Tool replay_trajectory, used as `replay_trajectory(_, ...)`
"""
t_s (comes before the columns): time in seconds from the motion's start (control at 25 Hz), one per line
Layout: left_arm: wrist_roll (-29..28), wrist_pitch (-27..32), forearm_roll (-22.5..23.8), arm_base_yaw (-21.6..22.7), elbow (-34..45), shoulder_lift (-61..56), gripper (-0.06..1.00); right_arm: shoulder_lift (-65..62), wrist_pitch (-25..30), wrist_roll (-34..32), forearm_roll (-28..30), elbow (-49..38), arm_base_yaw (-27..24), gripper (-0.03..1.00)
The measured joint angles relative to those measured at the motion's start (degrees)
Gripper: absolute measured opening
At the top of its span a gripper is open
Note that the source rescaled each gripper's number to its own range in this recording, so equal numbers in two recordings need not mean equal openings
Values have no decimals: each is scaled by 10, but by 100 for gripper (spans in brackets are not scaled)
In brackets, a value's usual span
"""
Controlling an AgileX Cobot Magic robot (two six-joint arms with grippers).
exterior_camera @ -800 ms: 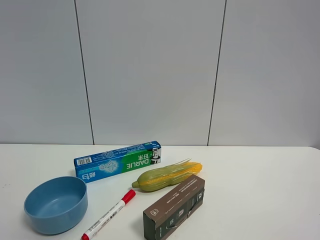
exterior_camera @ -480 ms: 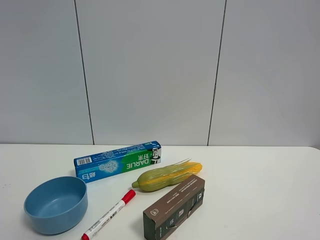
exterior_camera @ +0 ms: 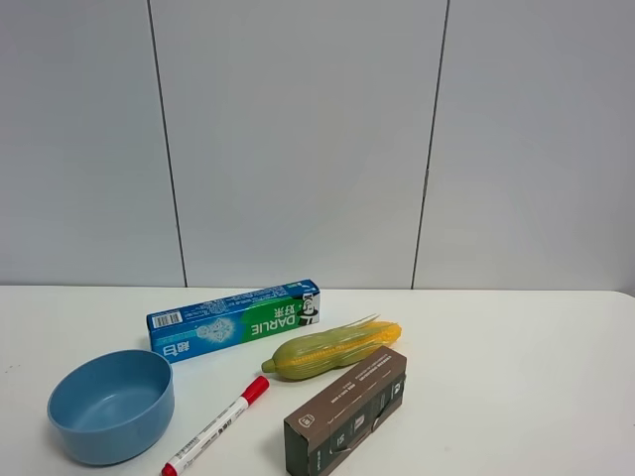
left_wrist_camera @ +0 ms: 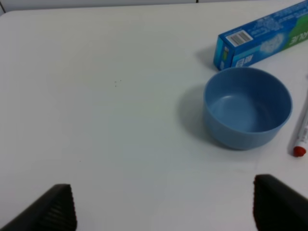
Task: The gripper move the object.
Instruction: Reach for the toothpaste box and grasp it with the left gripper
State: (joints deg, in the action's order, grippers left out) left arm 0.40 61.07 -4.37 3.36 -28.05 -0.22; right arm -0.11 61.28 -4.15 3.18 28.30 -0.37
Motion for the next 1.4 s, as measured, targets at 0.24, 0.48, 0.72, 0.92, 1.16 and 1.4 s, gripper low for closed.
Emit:
replay_trajectory(0.24,25,0,-26,0,0,0,55,0,0,0,0,0,0,100)
replay_trajectory(0.48,72,0,-93,0,-20,30,55,0,0,0,0,0,0,100)
replay_trajectory(0.72,152,0,-105,0,-104,177,55,0,0,0,0,0,0,100)
replay_trajectory(0.92,212,-1,-127,0,-189,322,55,0,0,0,0,0,0,100)
replay_trajectory(1.16,247,-1,-134,-4,-291,498,55,0,0,0,0,0,0,100)
replay_trajectory(1.4,303,-44,-114,-94,-371,643,55,0,0,0,0,0,0,100)
